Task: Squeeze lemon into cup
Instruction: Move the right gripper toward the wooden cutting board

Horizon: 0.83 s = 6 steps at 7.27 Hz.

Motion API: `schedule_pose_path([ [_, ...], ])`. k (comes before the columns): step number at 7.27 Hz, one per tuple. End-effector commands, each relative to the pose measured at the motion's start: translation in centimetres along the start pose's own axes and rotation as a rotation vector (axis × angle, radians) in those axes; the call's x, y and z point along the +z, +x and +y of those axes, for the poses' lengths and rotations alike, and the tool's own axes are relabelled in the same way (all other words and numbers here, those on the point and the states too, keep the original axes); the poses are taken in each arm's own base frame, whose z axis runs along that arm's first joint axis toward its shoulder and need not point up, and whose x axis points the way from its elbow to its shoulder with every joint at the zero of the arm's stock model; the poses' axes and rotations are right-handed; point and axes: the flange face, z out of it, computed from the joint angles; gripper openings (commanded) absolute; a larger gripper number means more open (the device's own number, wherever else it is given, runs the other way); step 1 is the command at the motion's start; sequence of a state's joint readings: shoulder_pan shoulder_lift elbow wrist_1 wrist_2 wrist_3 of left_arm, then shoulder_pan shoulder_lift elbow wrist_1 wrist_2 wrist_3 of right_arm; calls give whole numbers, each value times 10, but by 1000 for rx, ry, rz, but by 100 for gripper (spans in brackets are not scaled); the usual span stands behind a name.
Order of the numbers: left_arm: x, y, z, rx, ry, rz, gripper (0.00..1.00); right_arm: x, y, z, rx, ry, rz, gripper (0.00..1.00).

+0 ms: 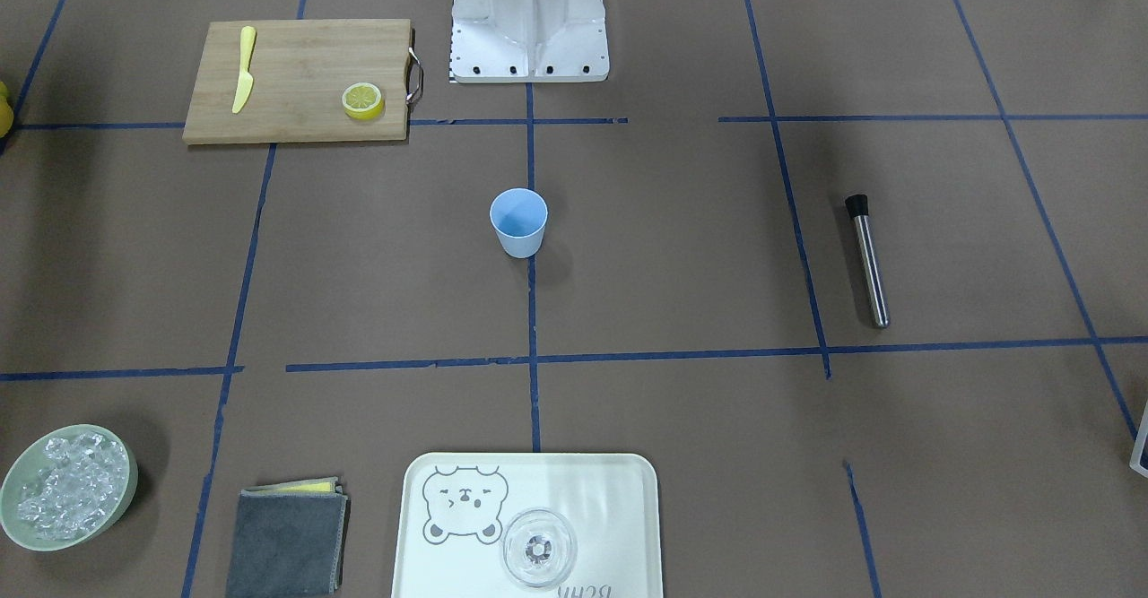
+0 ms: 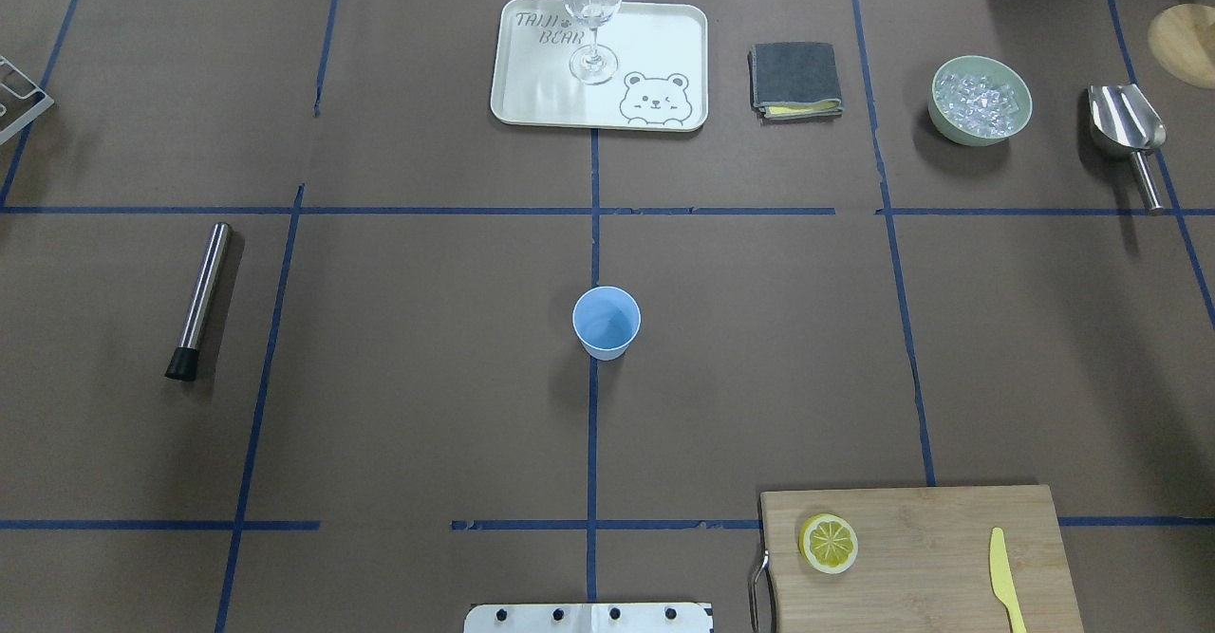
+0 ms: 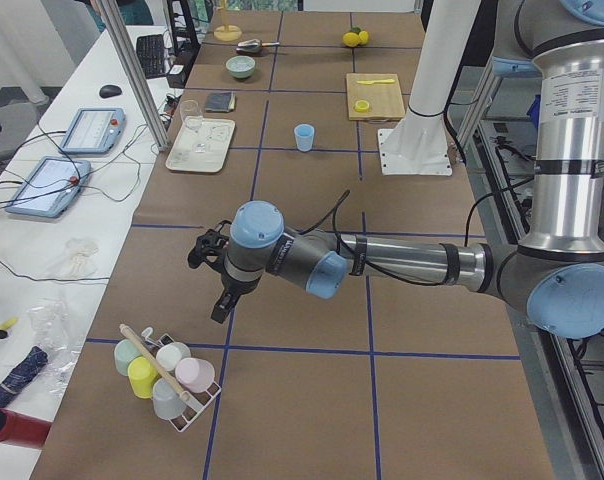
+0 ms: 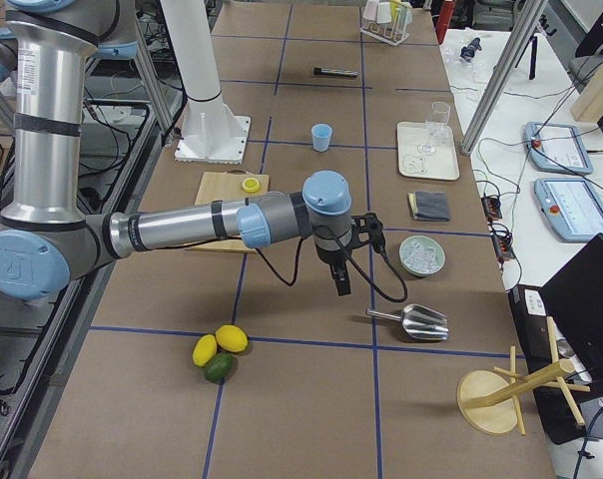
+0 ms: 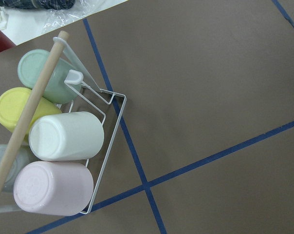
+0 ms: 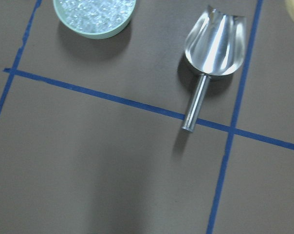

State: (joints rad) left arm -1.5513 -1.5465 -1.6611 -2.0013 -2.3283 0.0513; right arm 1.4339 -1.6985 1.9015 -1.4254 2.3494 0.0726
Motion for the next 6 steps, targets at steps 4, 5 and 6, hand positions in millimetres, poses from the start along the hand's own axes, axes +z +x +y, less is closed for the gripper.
schedule_pose_path([
  [4, 26, -20, 30, -101, -123, 0, 100, 62, -209, -10, -65, 12, -104, 100],
  [5, 25, -20, 29, -99, -121, -2, 100, 77, -259, 5, -59, 7, -92, 100],
  [6, 26, -20, 29, -99, -121, -2, 100, 89, -304, 21, -48, 17, -80, 100],
])
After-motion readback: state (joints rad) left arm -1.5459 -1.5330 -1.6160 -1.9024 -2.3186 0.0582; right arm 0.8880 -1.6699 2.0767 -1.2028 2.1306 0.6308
